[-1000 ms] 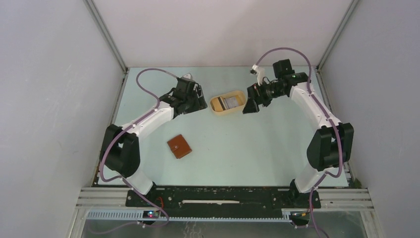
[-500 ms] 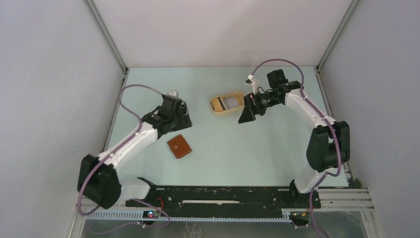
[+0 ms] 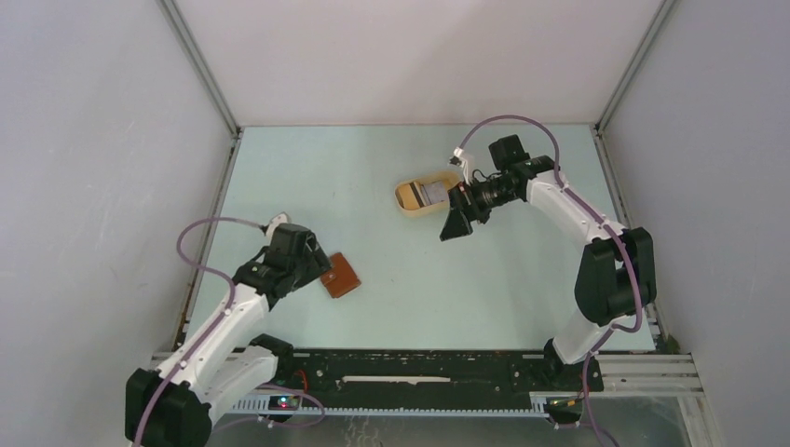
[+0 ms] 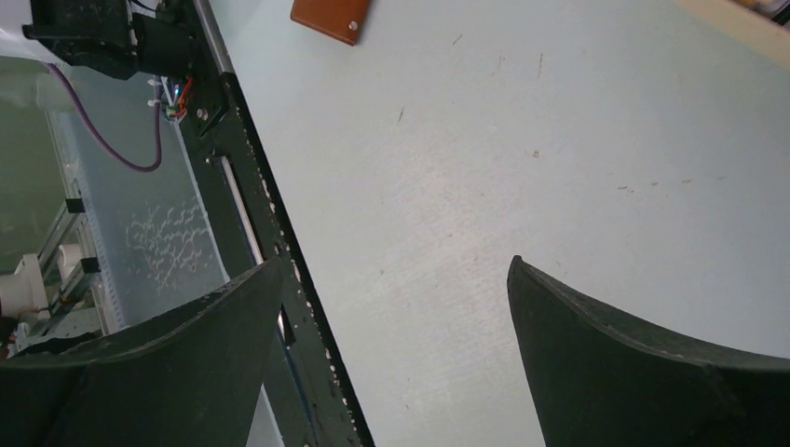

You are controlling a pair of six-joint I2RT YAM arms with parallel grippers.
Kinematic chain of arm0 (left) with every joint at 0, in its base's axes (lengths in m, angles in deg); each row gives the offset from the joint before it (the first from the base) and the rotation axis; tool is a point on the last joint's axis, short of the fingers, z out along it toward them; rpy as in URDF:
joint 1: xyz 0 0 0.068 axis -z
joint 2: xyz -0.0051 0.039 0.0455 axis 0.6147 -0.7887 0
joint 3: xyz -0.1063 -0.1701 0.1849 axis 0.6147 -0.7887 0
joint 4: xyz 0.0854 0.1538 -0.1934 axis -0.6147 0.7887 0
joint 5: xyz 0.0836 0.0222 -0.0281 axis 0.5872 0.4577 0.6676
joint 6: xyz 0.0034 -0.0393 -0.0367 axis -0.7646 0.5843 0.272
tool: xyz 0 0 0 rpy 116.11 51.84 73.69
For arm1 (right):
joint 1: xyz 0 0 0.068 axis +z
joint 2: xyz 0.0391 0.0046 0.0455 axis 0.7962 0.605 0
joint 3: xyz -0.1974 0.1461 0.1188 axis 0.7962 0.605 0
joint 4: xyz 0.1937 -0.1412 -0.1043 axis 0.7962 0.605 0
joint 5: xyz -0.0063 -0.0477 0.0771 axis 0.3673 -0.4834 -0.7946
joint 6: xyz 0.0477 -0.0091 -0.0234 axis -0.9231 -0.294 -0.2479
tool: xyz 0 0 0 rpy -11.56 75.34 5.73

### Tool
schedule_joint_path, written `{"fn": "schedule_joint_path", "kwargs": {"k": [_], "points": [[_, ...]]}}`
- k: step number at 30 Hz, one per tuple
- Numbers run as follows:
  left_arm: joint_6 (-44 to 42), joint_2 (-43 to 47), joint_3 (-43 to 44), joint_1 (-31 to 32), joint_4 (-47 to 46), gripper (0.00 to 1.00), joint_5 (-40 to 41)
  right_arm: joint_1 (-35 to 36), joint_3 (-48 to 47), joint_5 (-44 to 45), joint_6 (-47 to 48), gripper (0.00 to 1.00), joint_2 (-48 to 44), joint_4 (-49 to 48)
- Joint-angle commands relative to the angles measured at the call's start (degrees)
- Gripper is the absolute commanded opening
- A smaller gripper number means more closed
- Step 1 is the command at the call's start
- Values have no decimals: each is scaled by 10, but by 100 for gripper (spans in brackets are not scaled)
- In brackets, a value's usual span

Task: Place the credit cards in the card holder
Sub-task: Pick up the card holder from the center of the board.

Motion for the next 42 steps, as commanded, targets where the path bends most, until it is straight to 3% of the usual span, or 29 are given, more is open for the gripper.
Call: {"fn": "schedule_joint_path", "kwargs": {"k": [1,13,17,22,38,42], "points": [[62,61,-42,-33,-27,70,-18,7,24,-6,14,99,-29,-13],[95,108,-123,-109,-77,79,-122,16,32,-32,3,99,-19,-24],[94,96,-154,-138,-113,82,-189,21,32,-30,6,99,-16,-23],[92,75,-164,-151,-132,82,-216,22,33,-29,11,99,-14,-19],[125,83,-196,-154,-148,77,-175,24,33,-49,15,99,-3,-15],[146,91,-218,-157,-205,76,-156,25,32,-48,16,99,-2,-15]]}}
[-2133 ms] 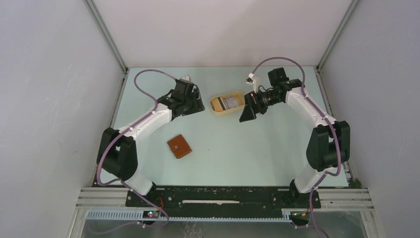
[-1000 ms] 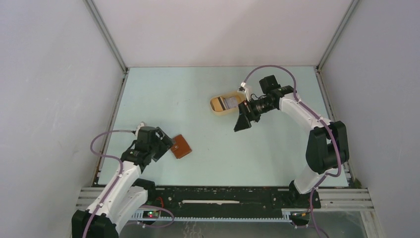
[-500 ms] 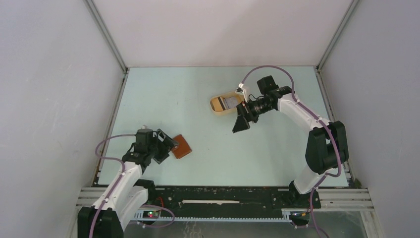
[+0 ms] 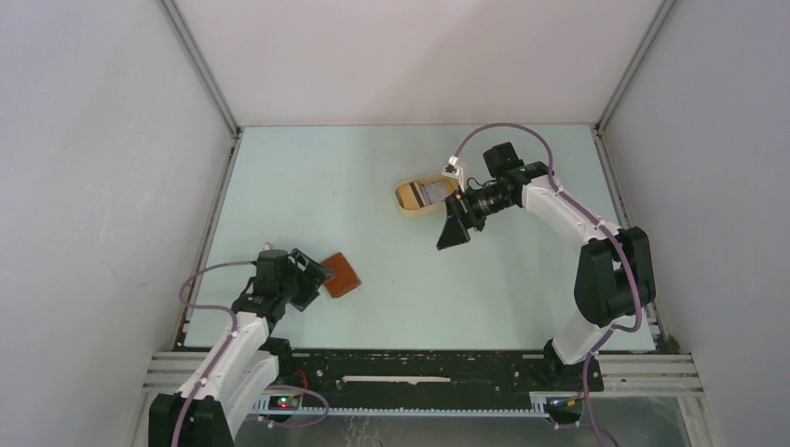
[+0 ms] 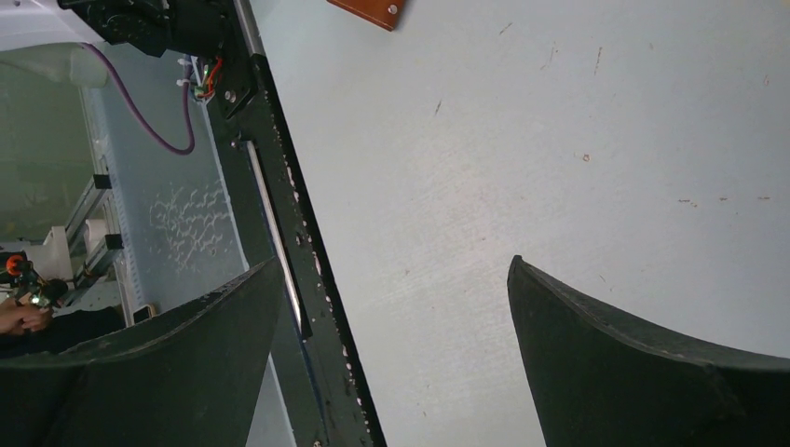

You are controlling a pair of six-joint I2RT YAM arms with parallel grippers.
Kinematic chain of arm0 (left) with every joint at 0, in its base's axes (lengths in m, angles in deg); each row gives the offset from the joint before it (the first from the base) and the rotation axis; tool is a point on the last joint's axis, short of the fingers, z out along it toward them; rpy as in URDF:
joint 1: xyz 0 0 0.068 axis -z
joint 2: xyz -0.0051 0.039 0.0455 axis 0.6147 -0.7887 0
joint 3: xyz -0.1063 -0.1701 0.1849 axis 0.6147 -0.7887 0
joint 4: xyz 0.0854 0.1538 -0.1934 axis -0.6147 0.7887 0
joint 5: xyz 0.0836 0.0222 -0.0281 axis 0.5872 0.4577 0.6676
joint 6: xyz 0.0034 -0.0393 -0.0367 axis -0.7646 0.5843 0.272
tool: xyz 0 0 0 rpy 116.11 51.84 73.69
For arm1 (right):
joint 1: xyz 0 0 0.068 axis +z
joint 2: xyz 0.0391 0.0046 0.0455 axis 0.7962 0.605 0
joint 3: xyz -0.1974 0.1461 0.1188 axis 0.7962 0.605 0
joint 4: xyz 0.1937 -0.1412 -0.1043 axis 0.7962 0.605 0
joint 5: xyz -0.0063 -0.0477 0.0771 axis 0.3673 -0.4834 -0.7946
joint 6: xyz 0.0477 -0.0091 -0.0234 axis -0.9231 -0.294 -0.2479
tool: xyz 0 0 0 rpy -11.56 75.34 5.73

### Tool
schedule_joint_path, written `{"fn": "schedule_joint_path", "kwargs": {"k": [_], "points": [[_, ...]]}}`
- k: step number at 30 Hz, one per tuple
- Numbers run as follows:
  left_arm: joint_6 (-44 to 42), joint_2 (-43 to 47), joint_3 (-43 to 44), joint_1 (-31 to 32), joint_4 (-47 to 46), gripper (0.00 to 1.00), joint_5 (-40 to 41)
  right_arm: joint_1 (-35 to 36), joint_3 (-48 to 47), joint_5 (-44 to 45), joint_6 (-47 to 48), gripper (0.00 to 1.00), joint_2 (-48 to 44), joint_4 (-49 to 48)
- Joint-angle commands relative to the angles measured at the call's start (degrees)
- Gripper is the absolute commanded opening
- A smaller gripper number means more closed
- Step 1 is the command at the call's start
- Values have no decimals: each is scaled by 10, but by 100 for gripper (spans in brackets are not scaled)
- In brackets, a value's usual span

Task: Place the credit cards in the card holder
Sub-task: Pick up the card holder from the center of the board.

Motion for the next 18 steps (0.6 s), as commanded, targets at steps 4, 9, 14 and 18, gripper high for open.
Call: {"fn": "schedule_joint_path", "kwargs": {"k": [4,9,14,18], "points": [[0,-65,-4,-14,-90,74,41,8,-4,-15,7,99,2,-4],[-26,-162,25,-36,-140,63,23,8,-4,-12,9,99,1,-2],[-40,-217,25,-37,-167,55,7,8,-4,-1,16,99,-6,2],[-55,-249,21,-37,-215,33,-18,8,-4,-1,16,99,-3,3]]}}
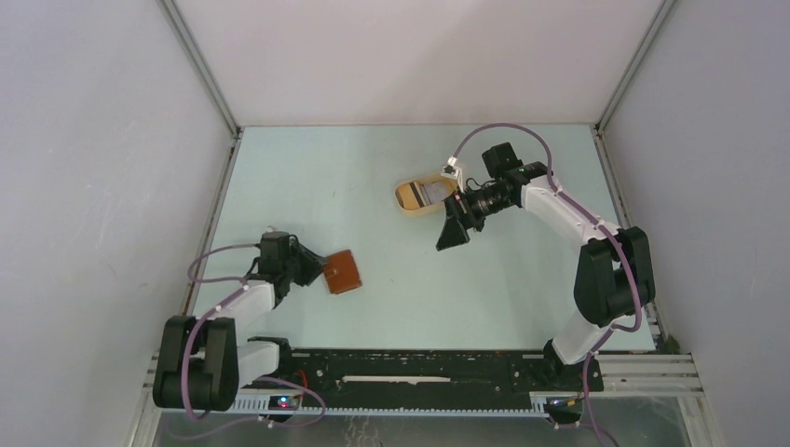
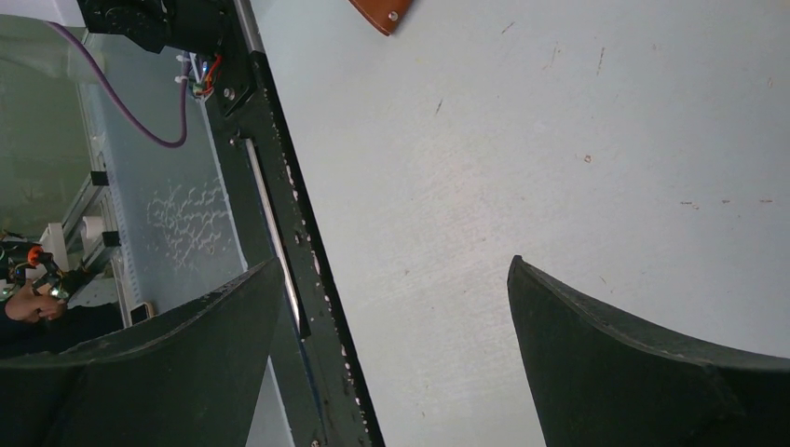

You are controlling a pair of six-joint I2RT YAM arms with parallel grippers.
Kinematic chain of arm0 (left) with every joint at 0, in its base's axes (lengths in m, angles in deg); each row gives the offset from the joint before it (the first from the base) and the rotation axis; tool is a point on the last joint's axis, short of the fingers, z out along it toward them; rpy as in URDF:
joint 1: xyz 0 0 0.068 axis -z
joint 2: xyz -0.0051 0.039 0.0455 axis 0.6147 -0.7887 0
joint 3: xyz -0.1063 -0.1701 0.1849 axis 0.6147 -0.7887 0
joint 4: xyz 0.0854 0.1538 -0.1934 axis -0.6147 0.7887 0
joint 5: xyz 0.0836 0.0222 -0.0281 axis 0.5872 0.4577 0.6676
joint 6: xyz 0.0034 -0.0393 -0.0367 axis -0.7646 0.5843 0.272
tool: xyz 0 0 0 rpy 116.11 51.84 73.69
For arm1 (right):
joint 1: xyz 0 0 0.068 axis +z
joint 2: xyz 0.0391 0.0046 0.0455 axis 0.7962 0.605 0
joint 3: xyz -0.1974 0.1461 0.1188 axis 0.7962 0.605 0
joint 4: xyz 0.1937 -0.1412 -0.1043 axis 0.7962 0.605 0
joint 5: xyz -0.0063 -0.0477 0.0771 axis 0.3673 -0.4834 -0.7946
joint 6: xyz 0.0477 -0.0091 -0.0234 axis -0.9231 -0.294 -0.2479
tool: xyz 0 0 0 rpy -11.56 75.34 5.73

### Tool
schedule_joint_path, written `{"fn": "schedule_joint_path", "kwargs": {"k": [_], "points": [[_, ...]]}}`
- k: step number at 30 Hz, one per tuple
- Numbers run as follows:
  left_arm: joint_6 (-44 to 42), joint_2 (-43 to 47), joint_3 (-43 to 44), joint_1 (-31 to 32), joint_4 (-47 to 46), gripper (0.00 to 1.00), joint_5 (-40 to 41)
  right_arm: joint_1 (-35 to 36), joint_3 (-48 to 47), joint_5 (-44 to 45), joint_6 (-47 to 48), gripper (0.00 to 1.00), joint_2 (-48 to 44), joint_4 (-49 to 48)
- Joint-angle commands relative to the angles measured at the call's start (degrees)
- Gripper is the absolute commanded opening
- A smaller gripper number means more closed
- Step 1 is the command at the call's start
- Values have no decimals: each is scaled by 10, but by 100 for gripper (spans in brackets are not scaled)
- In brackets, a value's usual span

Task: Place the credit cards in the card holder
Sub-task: Pick up the card holder from the center of the board.

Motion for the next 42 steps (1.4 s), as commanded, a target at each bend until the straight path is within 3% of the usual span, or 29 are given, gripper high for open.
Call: {"fn": "schedule_joint_path", "kwargs": {"k": [1,5,6,13,21,26,37,42], "points": [[-42,-40,-12,-3,-29,25,-18,5,-4,-4,13,99,-3,3],[-68,-59,-15,-3,-81,1,-61,7,-3,-6,13,99,3,4],[-71,-60,-19,-3,-100,0,-74,7,-4,-7,13,99,4,5],[-41,-70,-12,39,-275,0,-145,11,28,-71,-49,99,4,-41],[23,-214,106,159,-419,0,-165,7,83,-79,-178,100,41,-168],[45,-295,176,208,-446,0,-182,-2,124,-62,-242,100,63,-238],[86,-348,206,232,-575,0,-259,-90,134,-109,-240,95,100,-297],[128,-370,214,235,-650,0,-293,-95,134,-129,-219,93,106,-304]]}}
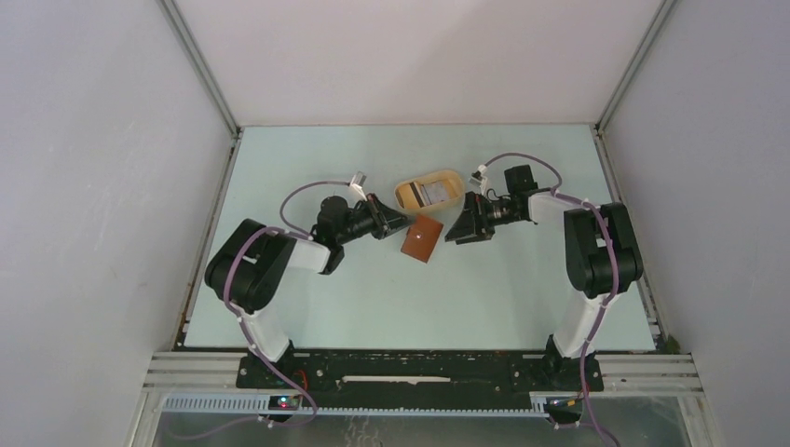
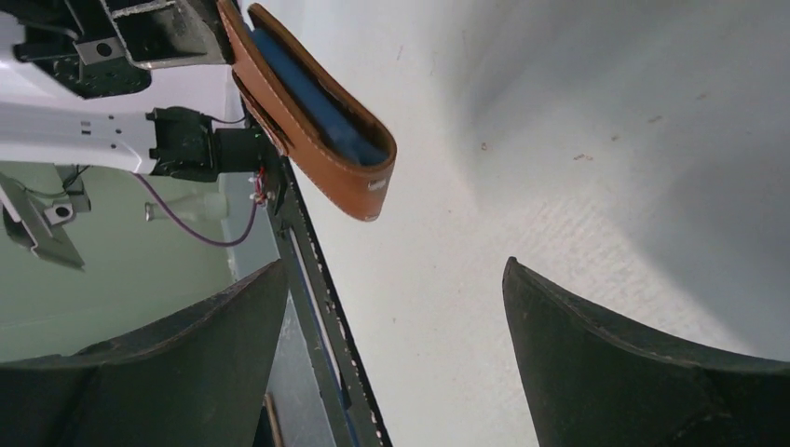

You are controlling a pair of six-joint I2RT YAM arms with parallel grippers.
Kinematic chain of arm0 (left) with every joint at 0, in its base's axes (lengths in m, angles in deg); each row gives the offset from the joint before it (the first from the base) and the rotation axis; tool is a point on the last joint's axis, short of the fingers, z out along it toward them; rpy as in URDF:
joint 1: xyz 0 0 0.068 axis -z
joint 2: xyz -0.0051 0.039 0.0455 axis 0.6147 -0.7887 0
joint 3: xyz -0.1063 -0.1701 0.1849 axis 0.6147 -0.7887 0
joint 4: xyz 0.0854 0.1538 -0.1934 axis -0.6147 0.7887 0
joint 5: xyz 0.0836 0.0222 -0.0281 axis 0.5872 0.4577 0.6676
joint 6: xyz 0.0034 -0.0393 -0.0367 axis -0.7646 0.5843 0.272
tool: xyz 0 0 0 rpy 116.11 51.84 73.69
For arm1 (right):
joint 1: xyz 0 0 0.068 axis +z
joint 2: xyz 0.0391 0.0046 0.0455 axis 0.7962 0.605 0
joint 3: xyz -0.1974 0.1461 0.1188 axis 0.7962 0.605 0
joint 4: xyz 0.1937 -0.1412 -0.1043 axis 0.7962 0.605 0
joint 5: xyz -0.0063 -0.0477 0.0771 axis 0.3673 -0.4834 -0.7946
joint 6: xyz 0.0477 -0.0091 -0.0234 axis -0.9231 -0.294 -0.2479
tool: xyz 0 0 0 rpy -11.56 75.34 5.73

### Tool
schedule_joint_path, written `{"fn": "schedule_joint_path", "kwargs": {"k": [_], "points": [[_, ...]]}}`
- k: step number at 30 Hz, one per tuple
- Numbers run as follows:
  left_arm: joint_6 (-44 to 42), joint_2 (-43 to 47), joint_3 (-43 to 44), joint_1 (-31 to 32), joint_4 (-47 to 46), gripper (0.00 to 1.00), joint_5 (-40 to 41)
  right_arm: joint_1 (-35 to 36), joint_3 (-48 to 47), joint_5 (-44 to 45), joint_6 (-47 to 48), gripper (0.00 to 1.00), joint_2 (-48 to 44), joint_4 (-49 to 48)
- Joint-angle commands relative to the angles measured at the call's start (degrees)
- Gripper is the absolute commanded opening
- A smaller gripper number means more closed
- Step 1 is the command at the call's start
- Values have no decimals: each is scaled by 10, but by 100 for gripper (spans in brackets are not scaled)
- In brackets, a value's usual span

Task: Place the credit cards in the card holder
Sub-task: Pick up the card holder from the center of the board.

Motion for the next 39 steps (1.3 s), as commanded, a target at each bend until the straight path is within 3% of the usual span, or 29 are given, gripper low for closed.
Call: {"fn": "schedule_joint_path", "kwargs": {"k": [1,8,19,22,26,28,33,35,39], "points": [[48,-18,35,9,-114,0,-56,6,-6,-56,13,93,5,-34],[77,-42,53,31,-154,0,-87,7,-36,-104,11,89,31,-27],[95,-58,69,41,-168,0,-104,15,-48,-155,55,69,7,2],[95,-59,71,41,-168,0,-104,17,-58,-162,84,48,2,34],[82,-42,60,40,-139,1,-84,23,-62,-133,112,10,-20,67],[48,-3,40,35,-93,19,-53,28,-61,-95,131,0,-44,91],[-158,176,23,31,196,59,88,34,-53,-28,158,0,-96,144],[-251,241,46,37,330,67,156,35,-46,9,149,0,-118,148],[-343,297,103,56,483,70,211,35,-37,72,105,0,-154,142]]}}
